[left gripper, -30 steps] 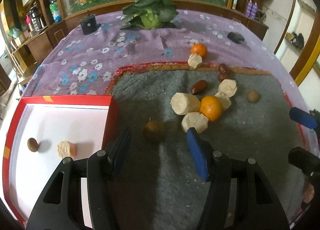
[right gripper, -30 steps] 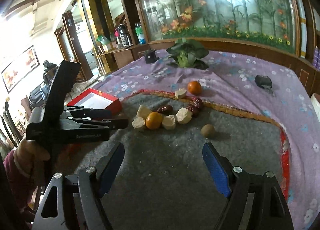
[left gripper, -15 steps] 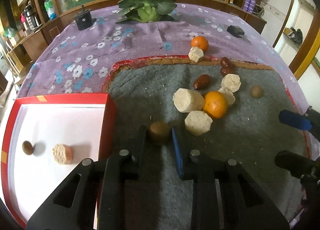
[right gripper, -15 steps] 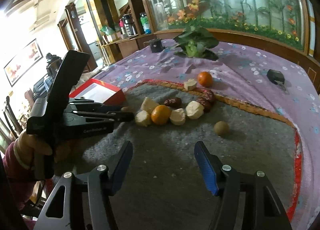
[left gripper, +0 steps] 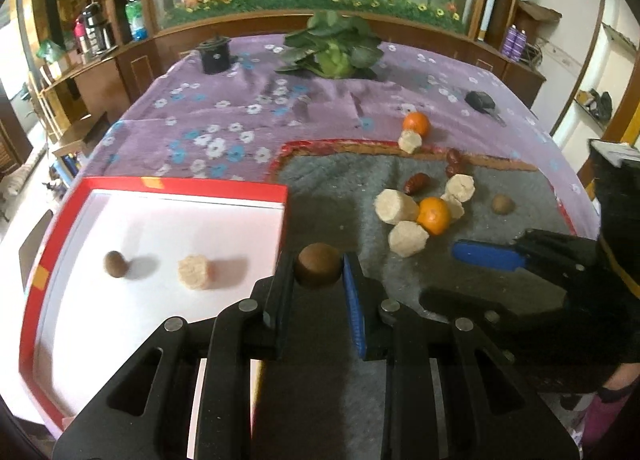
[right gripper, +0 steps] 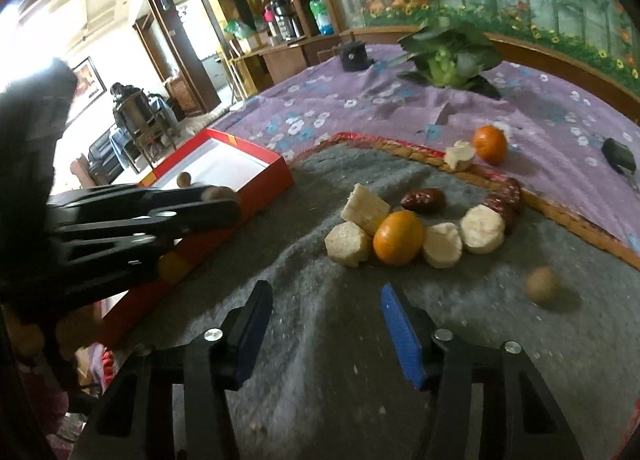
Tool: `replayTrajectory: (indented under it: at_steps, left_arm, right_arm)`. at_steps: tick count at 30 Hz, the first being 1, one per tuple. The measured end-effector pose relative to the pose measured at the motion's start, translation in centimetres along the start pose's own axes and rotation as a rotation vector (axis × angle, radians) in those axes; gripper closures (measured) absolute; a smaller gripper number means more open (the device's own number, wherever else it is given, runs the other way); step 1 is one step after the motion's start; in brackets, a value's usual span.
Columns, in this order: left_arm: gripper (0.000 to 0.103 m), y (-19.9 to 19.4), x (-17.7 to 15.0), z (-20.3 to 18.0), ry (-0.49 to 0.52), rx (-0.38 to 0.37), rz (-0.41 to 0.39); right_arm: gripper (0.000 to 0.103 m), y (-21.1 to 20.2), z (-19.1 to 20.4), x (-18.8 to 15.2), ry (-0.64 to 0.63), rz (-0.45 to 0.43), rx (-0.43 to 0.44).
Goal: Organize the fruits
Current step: 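Grasp another brown fruit with left gripper while right gripper grasps a cream chunk, then carry both items over the tray and open both grippers to release them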
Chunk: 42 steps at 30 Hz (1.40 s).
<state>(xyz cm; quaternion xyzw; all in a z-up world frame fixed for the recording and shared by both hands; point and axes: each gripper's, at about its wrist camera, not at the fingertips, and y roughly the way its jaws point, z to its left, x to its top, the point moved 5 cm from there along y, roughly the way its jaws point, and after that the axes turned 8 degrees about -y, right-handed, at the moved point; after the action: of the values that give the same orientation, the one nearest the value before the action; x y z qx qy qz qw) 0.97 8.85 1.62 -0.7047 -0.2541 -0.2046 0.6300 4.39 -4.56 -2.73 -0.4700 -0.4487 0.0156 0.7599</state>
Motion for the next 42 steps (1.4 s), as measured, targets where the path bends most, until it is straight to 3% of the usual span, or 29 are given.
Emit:
replayTrajectory:
  at_steps: [9,14,24,42]
  left_arm:
    - [0.079,0.0,-0.6,1.3,-0.026,-0.006,0.015]
    - [0.079,0.1,-0.9,1.8,-0.044,0.008,0.013]
    - [0.079,-1.1,-1.2,3.2,-0.078,0.038,-0.006]
    - [0.079,-3.6,-2.0,6.6,-0.128,0.13,-0.049]
  right_arm:
    - [0.061,2.2,0.2,2.1,-0.037,0.018,-0.111]
    - [0.077,2.8,-0.1,2.2,-0.08,0.064,-0.187]
    - [0.078,-0.6,0.6,1.7,-0.021,0.01,-0.109]
    - [0.078,-1.9,6.4,3.1,-0.113,-0.018,-0.063]
